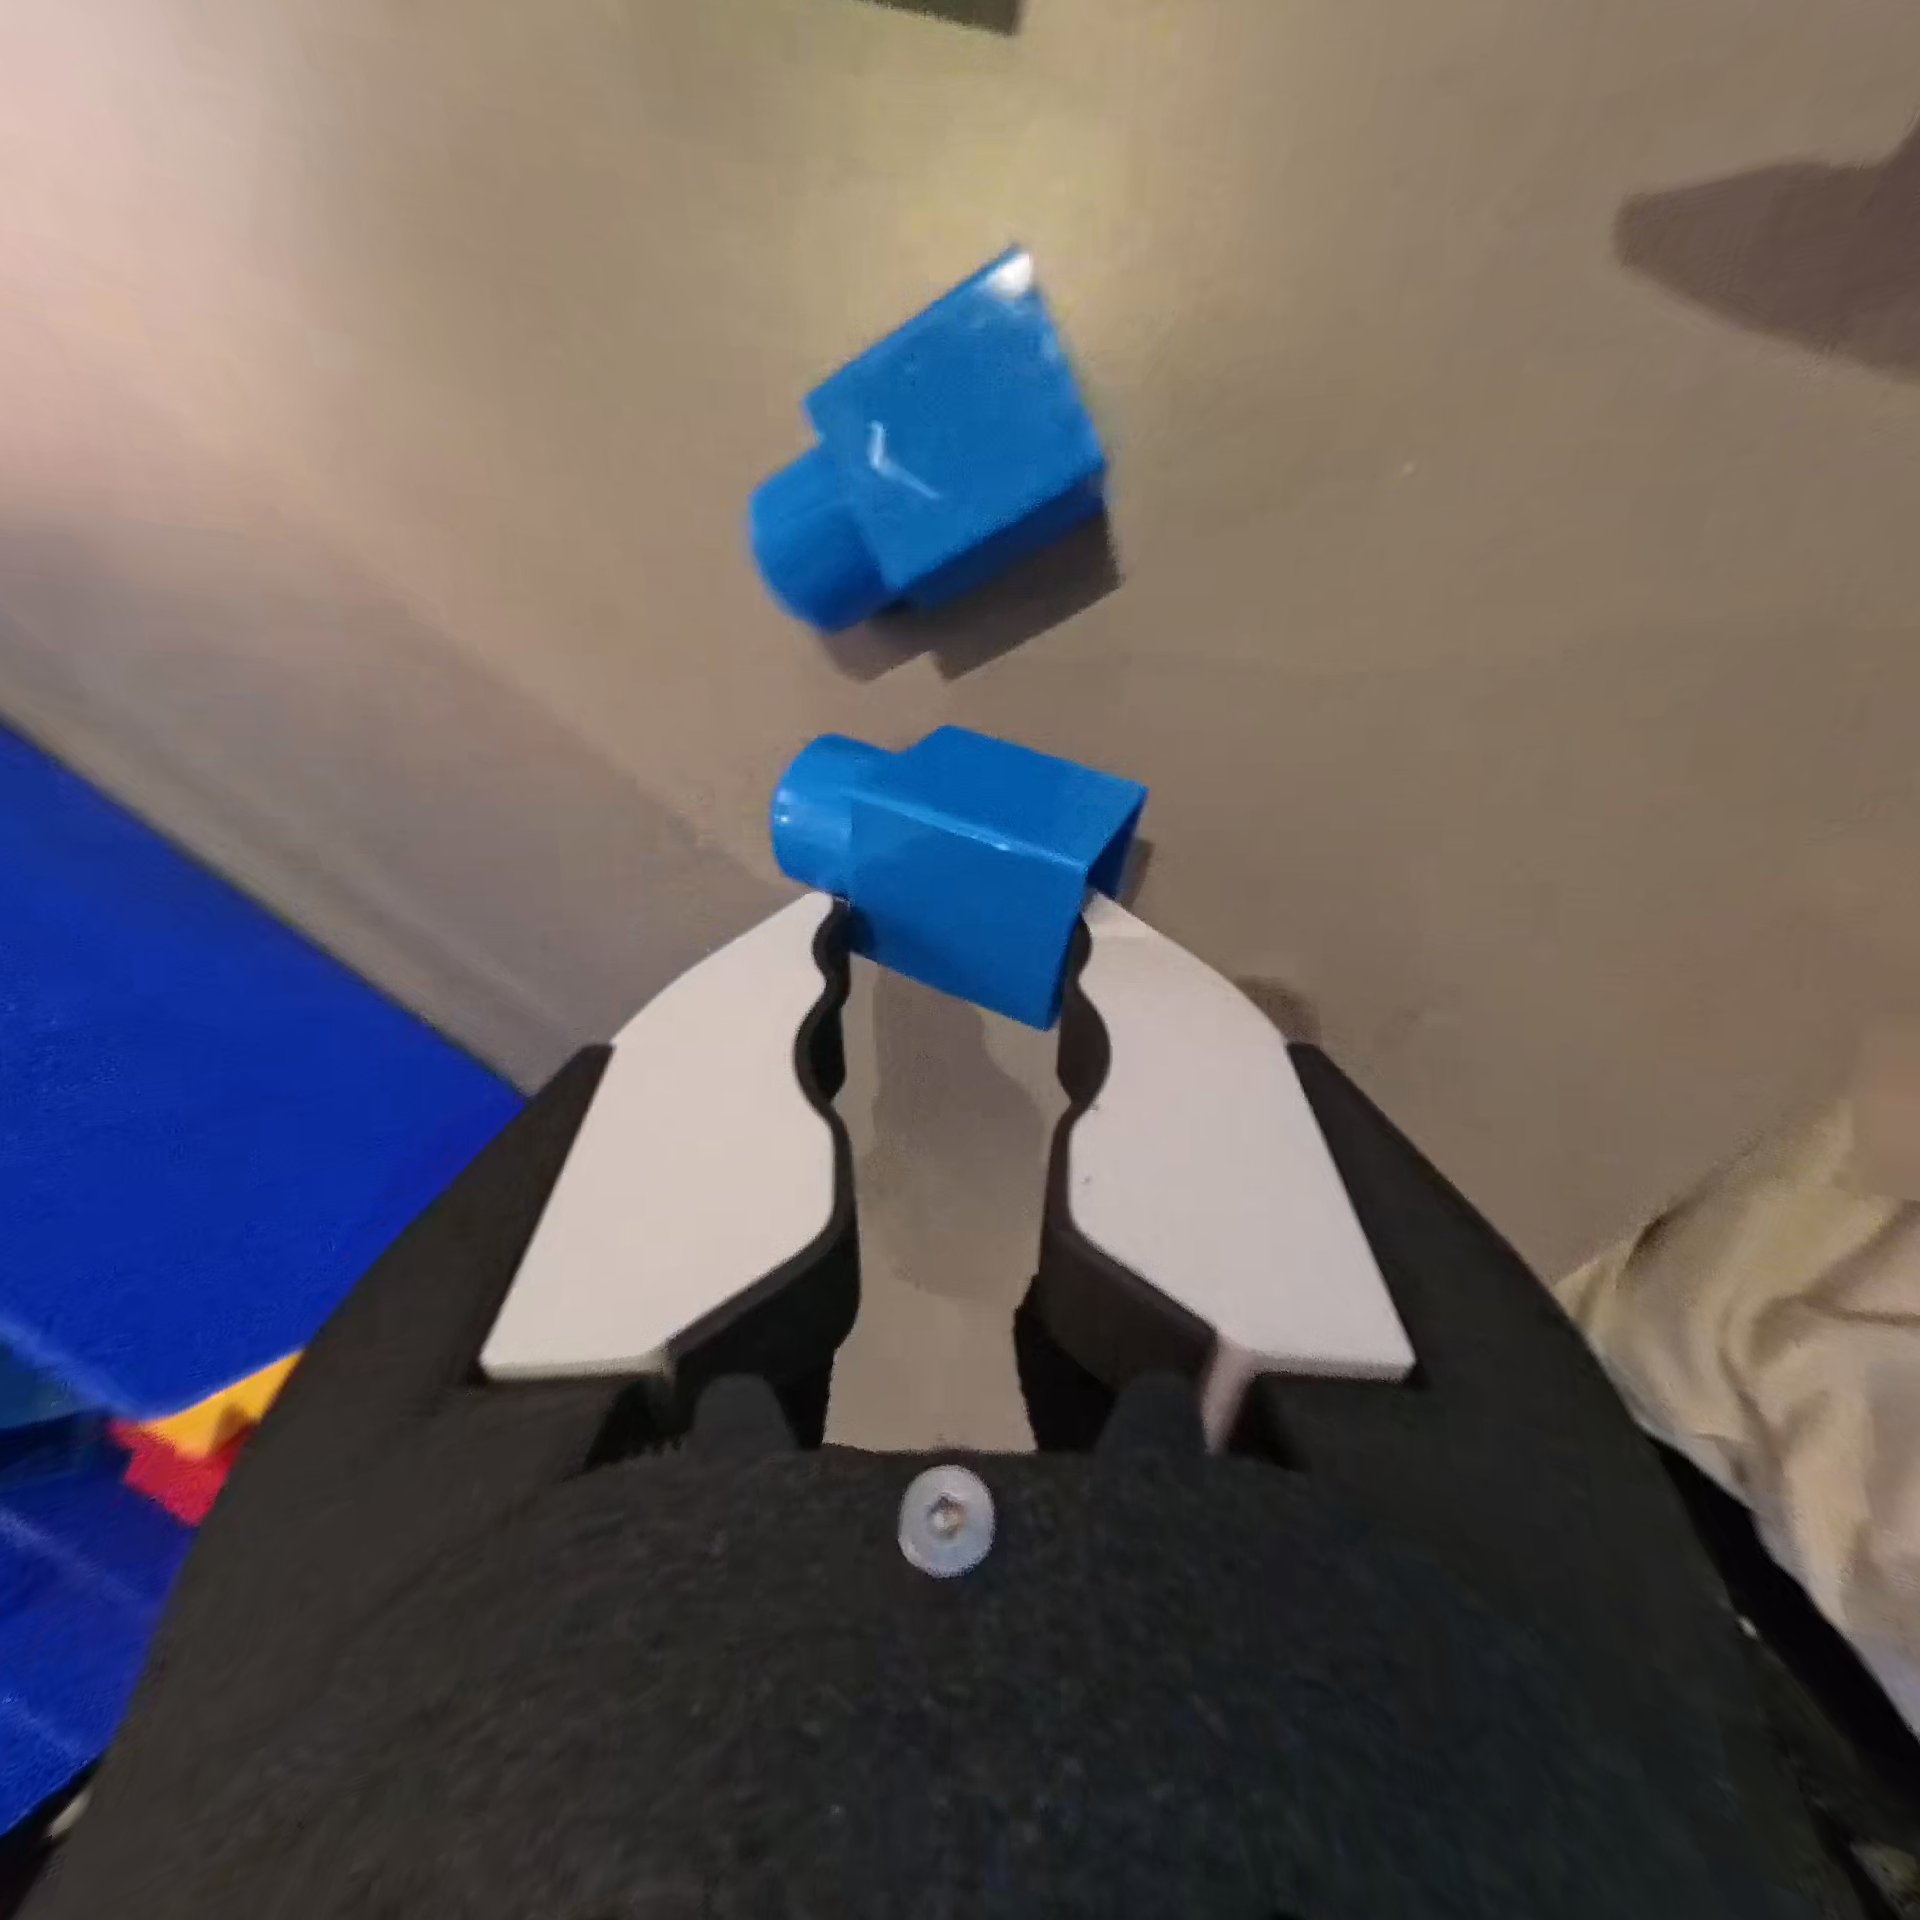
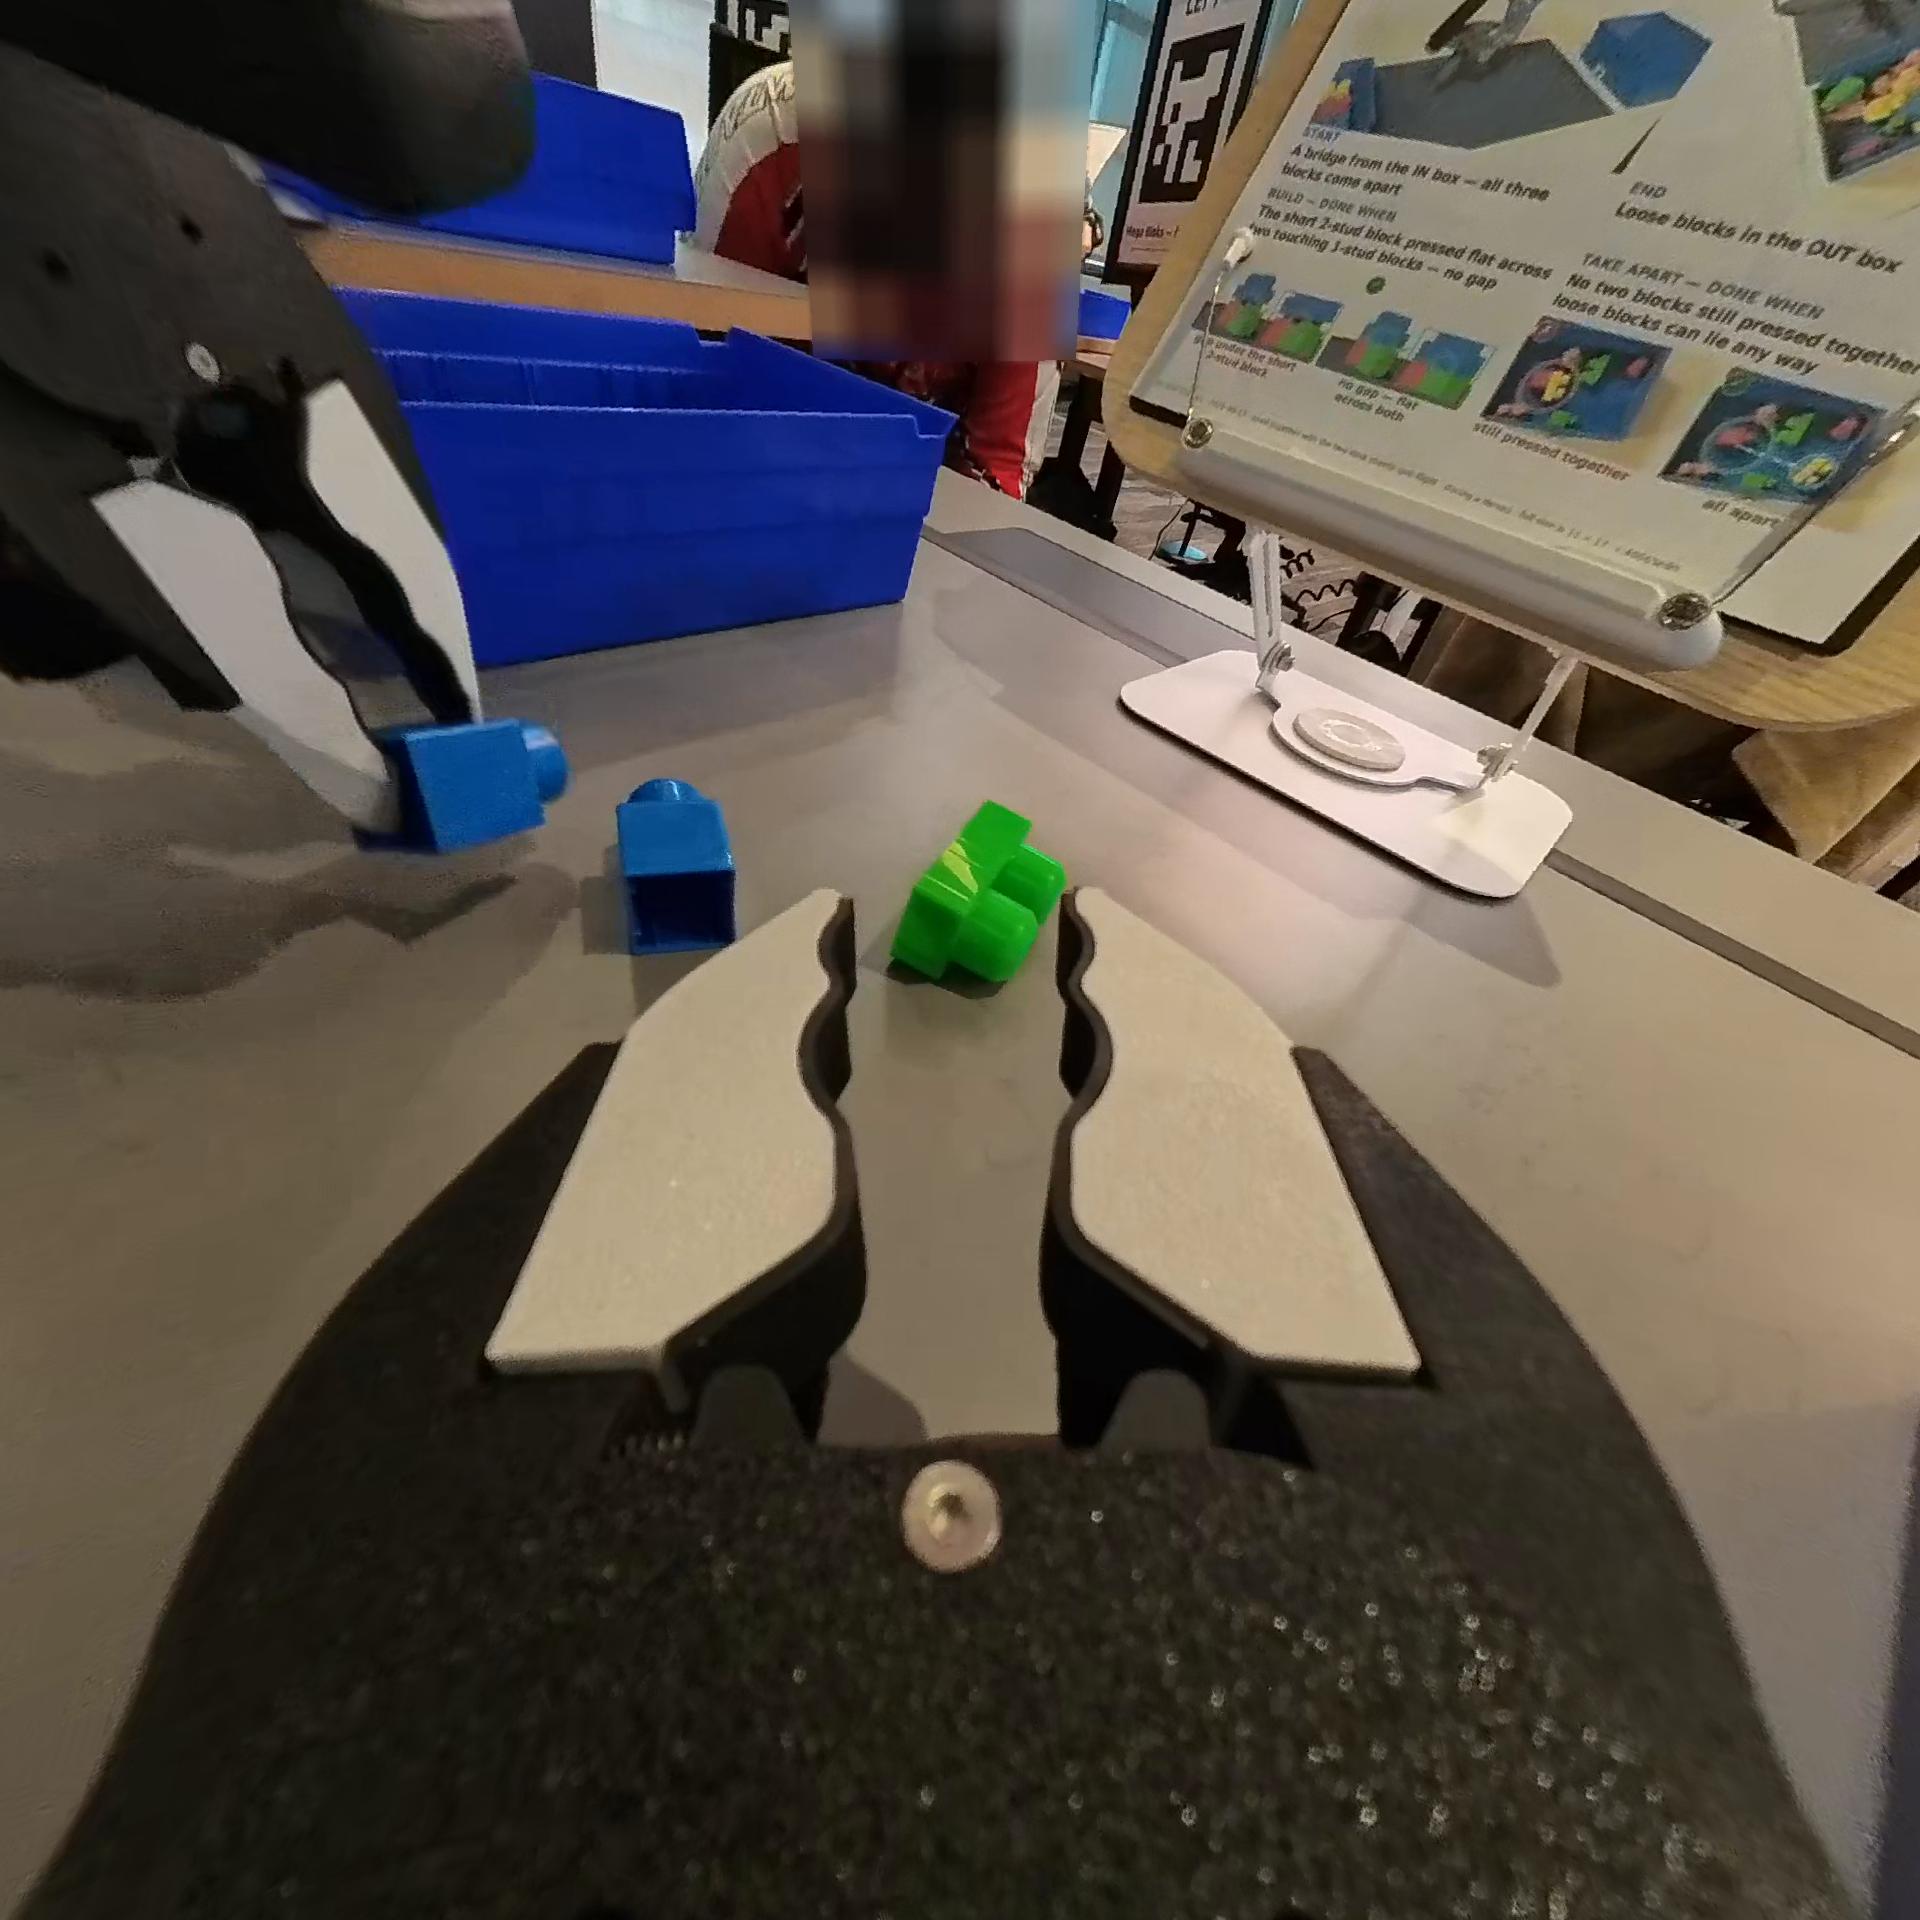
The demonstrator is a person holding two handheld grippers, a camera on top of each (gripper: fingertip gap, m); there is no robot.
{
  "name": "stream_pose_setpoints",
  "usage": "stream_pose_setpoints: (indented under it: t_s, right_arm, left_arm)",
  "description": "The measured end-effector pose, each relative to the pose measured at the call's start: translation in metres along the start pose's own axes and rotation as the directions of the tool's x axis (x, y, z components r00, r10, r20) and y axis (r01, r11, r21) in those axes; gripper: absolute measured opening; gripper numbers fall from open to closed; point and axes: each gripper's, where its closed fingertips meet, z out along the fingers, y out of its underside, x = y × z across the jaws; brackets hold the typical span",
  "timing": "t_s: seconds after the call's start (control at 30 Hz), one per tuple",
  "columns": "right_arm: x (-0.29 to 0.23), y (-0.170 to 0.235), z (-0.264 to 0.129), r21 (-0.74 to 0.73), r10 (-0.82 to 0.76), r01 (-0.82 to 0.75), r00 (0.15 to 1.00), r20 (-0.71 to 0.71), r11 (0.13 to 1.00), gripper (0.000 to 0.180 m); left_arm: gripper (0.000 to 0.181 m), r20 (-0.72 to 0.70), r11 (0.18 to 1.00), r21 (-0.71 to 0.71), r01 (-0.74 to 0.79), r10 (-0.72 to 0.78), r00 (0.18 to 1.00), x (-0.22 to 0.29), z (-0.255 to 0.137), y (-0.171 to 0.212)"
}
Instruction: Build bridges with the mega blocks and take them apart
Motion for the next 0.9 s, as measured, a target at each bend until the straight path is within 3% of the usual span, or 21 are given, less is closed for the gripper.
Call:
stream_pose_setpoints:
  t_s: [0.4,0.57,0.73,0.9]
  right_arm:
    - [-0.002,0.000,0.000,-0.002,0.007,-0.007,1.000,0.011,1.000,0.037]
    - [-0.004,0.000,0.000,-0.003,0.003,-0.003,1.000,0.017,1.000,0.037]
    - [-0.006,0.001,0.000,-0.006,0.001,0.000,1.000,0.024,1.000,0.037]
    - [-0.010,0.004,0.002,-0.026,0.010,-0.009,0.999,0.043,1.000,0.038]
  left_arm:
    - [0.038,0.116,0.998,-0.045,0.047,-0.042,0.992,0.001,0.022,-0.021]
    - [0.057,0.085,0.996,0.001,0.094,-0.094,0.992,0.009,0.028,-0.030]
    - [0.056,0.063,0.971,0.152,0.185,-0.197,0.978,0.003,0.014,-0.035]
    - [0.057,-0.091,0.850,0.429,0.307,-0.298,0.950,0.000,-0.019,-0.032]
